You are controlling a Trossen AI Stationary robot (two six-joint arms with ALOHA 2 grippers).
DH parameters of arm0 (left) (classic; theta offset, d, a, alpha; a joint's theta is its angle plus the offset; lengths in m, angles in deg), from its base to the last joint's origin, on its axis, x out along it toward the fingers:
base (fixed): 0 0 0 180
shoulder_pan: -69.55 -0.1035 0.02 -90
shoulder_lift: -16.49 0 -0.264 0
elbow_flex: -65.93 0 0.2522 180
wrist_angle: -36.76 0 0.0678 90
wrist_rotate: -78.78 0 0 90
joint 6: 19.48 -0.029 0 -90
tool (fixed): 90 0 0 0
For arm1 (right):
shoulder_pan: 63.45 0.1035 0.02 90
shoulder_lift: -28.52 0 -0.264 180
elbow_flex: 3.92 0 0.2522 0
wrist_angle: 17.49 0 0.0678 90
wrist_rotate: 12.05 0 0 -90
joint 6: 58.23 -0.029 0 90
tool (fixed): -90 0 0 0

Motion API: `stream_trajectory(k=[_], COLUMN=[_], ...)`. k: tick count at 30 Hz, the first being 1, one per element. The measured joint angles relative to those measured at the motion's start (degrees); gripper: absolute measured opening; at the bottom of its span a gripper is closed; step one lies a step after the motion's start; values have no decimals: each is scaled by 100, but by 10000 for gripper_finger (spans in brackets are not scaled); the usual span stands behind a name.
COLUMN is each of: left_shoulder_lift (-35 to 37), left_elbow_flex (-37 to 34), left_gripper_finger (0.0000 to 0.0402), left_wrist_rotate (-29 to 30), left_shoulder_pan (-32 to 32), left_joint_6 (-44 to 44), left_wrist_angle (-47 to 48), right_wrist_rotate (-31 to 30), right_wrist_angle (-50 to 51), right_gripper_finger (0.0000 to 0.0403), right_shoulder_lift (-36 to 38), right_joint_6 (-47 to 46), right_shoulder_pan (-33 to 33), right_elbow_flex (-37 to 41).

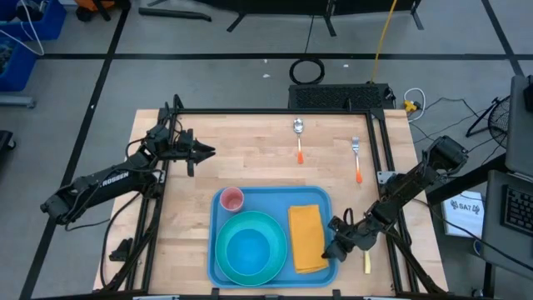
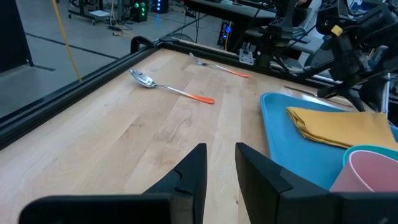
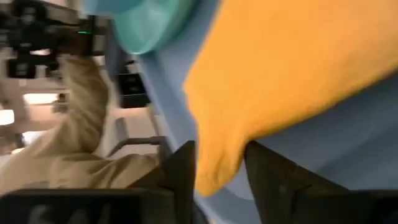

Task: Set up tray
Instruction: Put the yellow napkin on the blue tray to the right of the light blue plate, then put the orange fork on the yellow napkin

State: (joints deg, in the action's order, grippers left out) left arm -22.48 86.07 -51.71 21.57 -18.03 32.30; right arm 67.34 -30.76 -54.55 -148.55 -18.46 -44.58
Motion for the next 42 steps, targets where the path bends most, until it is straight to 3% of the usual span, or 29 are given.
stream_trajectory(k=[7, 16, 23, 29, 33, 38, 42], left_shoulder_lift=[0, 0, 0, 0, 20, 64, 114], left_elbow_flex=[0, 0, 0, 0, 0, 0, 0], left_gripper_finger=[88, 88, 88, 88, 88, 88, 72], left_wrist_rotate=[-2, -4, -2, -188, -1097, -1094, -535], left_shoulder_pan=[0, -1, 0, -1, -142, -552, -807], left_joint_6=[11, 15, -7, -50, -68, 6, 395], left_wrist_angle=[0, 2, 0, -110, -524, -446, -411], right_wrist_rotate=[13, -17, -392, 705, 1401, 1523, 926], right_wrist_angle=[-664, -377, -918, -1108, -1025, -424, 591], right_gripper_finger=[179, 185, 180, 171, 169, 169, 169], right_shoulder_lift=[141, 268, 270, 462, 1001, 2215, 3455], right_joint_6=[502, 328, 2506, 4312, 5184, 6106, 6673], right_shoulder_pan=[-129, -152, -1057, -2527, -3366, -4014, -4276], right_elbow_flex=[0, 0, 0, 0, 2, 2, 2])
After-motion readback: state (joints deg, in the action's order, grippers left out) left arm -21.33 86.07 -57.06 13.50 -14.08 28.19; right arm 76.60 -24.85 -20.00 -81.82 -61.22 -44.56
